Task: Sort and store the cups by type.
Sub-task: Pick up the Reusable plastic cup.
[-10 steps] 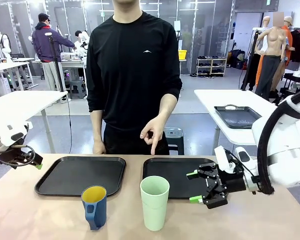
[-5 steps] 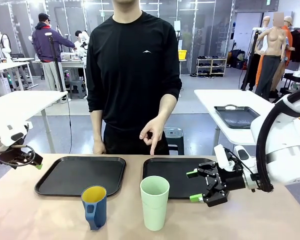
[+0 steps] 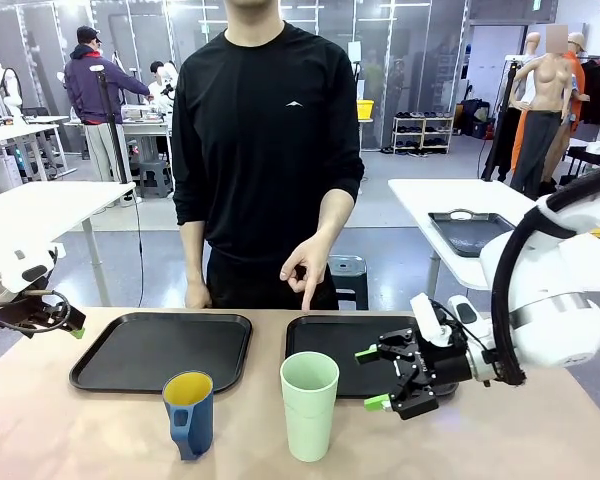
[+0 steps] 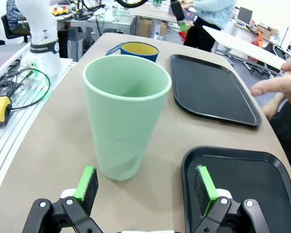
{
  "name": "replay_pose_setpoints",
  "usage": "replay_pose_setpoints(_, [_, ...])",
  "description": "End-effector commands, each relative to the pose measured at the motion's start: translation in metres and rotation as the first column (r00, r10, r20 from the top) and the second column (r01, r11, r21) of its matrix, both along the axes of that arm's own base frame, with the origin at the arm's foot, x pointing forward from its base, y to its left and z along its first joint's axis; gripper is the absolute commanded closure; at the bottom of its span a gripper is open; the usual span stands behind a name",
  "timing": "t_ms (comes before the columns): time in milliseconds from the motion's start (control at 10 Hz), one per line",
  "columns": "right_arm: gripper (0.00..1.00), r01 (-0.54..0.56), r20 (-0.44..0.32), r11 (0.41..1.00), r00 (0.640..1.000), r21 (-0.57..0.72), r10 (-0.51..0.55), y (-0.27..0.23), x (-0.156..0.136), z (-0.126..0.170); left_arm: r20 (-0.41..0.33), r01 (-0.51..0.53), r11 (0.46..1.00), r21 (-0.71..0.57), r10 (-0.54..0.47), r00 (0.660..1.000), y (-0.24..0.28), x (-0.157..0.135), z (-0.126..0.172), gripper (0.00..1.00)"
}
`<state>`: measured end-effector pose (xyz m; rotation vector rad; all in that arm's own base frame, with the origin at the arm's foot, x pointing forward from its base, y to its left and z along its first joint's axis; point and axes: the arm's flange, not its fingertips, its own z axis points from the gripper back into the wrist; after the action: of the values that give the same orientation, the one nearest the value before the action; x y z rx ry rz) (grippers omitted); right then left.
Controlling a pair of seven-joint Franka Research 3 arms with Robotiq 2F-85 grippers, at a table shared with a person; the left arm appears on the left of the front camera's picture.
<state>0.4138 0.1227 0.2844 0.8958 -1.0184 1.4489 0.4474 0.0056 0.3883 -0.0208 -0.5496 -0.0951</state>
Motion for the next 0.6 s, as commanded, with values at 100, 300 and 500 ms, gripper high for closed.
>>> replay_pose_setpoints(100, [0.00,-0.067,-0.043,0.997,0.997,0.034,0.068,0.023,0.015,-0.014,-0.001,-0.003,1.000,-0.003,0.003,1.000,0.001,0.000,-0.001,0.00])
replay_pose_setpoints(300, [0.00,-0.112,-0.056,0.992,0.992,0.058,0.116,0.035,0.018,-0.022,-0.001,-0.003,1.000,-0.003,0.003,1.000,0.001,0.000,-0.001,0.00])
replay_pose_setpoints(500, [0.00,-0.134,-0.055,0.988,0.989,0.078,0.138,0.045,0.019,-0.030,-0.001,-0.003,1.000,-0.003,0.003,1.000,0.001,0.000,-0.001,0.00])
